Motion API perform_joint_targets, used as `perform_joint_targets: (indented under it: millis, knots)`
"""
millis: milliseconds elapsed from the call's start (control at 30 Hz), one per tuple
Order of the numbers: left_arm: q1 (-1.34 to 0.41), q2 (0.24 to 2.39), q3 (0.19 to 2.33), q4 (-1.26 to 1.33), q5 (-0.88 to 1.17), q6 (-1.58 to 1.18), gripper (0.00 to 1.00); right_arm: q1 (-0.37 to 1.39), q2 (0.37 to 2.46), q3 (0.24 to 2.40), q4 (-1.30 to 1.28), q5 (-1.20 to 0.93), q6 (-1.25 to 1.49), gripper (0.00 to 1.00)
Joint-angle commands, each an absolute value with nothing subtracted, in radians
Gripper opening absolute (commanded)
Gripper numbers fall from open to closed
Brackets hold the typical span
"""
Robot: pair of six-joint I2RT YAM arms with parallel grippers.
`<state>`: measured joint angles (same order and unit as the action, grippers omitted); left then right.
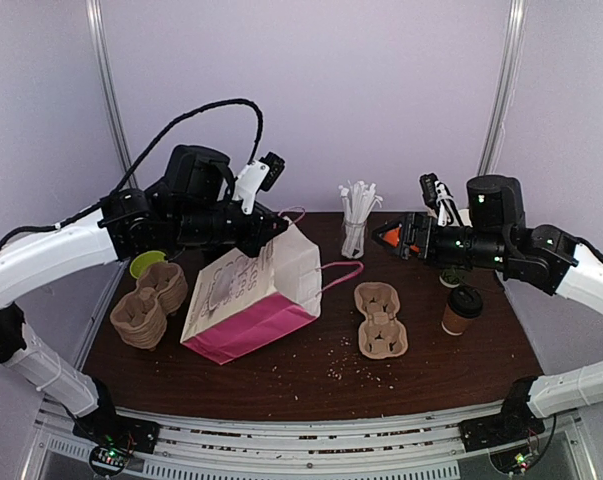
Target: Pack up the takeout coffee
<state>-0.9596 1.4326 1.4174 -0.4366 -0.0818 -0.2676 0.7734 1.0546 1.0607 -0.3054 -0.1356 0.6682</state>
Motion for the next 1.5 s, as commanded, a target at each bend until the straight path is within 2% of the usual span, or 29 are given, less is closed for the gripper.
perform_joint_targets:
  millis: [0,400,700,867,1133,1467]
  knots:
    - [-0.968,1.378,1.444,-0.317,-0.042,-0.284,0.0,0.769,1.057,1.066,-0.314,-0.072,0.689,0.94]
    - [-0.98,1.343,1.449,-0.259,0.034,-0.282,0.0,0.661,1.098,1.19,-0.326,-0.132,0.707,0.95]
    - [-0.98,1.299,1.306,-0.193,0.039,-0.331,0.0,0.646,1.123,1.261,-0.373,-0.219,0.701,0.96]
    - [-0.98,1.28,1.241,-0.193,0.04,-0.344,0.0,0.644,1.136,1.284,-0.435,-0.198,0.659,0.96]
    - [-0.981,1.228,1.167,-0.189,0.016,-0.364,0.0,0.643,1.251,1.332,-0.473,-0.289,0.563,0.9]
    - [-0.98,1.217,1.176,-0.201,0.017,-0.349,0.0,0.663,1.396,1.449,-0.566,-0.377,0.45,0.84]
